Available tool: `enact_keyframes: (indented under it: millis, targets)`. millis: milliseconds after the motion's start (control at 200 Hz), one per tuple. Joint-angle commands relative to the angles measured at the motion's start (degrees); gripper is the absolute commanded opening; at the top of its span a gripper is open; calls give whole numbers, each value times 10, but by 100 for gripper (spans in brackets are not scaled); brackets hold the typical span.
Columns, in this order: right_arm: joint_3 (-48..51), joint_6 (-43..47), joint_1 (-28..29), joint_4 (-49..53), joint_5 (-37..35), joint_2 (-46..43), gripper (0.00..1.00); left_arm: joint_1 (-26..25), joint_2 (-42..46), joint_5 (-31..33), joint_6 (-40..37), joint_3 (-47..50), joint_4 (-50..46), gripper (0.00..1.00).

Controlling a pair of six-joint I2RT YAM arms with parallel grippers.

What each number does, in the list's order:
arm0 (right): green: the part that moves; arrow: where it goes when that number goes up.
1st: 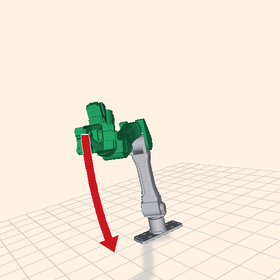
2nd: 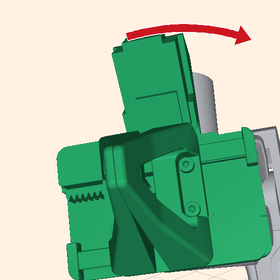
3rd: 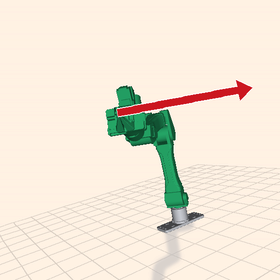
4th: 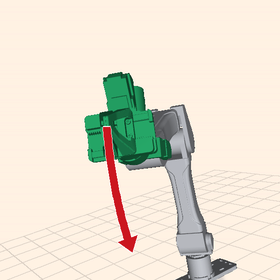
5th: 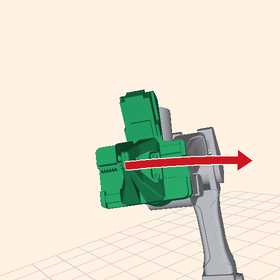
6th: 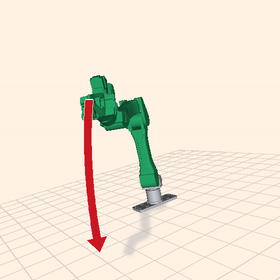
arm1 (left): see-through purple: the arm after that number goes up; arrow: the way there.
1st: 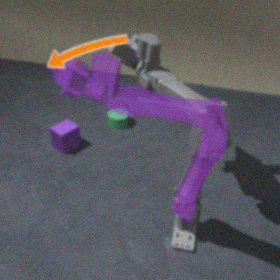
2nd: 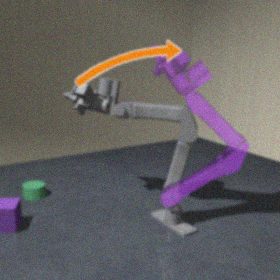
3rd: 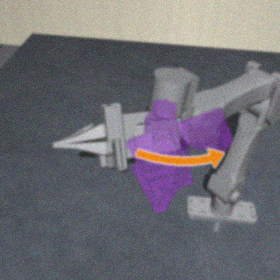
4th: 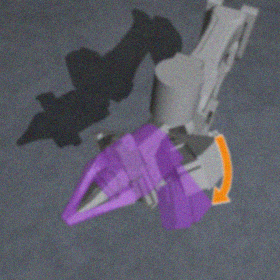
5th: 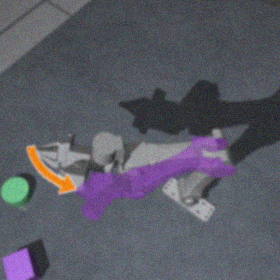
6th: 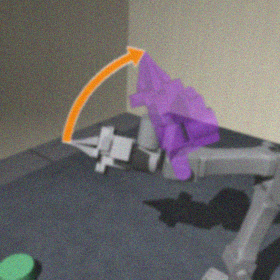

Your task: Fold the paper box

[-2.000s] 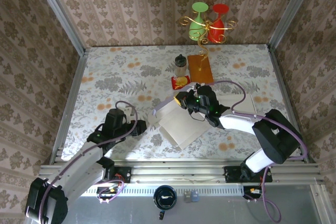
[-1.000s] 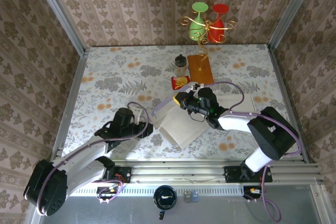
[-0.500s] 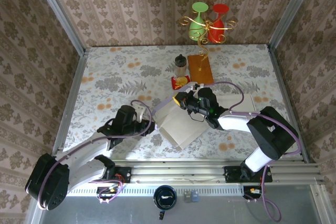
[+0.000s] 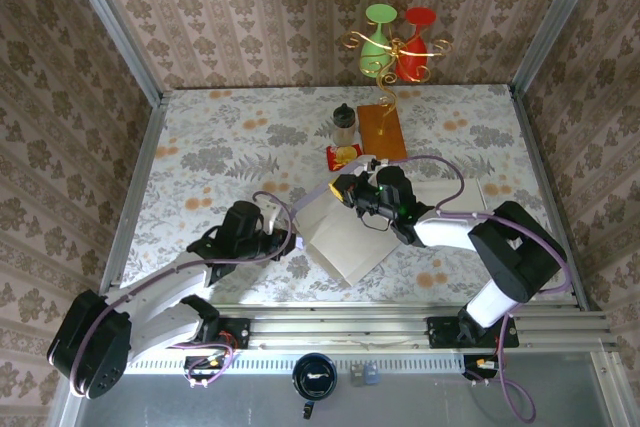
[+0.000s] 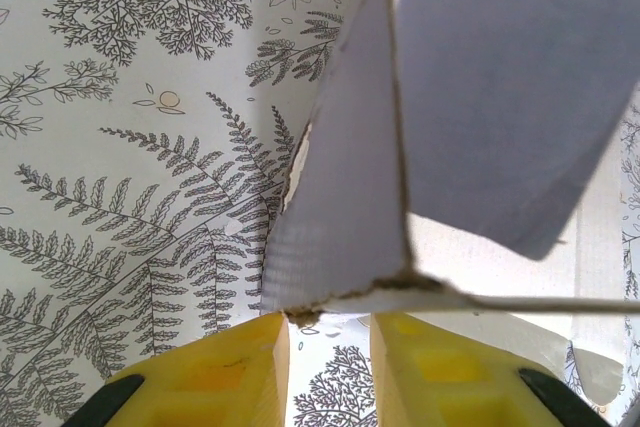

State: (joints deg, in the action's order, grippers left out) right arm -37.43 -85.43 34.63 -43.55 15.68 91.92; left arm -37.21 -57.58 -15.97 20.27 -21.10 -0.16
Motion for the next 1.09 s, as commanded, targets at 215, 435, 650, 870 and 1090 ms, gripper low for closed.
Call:
enact_keyframes:
  millis: [215, 435, 650, 870, 1090]
  targets:
    - [-19, -13, 3, -1, 13, 19, 0, -6, 20, 10, -3, -19, 28, 35]
    - [-20, -18, 2, -29, 11, 15, 0, -6, 5, -3, -1, -23, 47, 34]
    - [-14, -23, 2, -34, 8, 12, 0, -2, 5, 4, 23, -27, 84, 33]
    - [-8, -28, 2, -37, 7, 12, 0, 12, 13, 9, 64, -1, 134, 33]
    - [-8, -24, 2, -33, 8, 14, 0, 17, 16, 5, 55, 15, 110, 34]
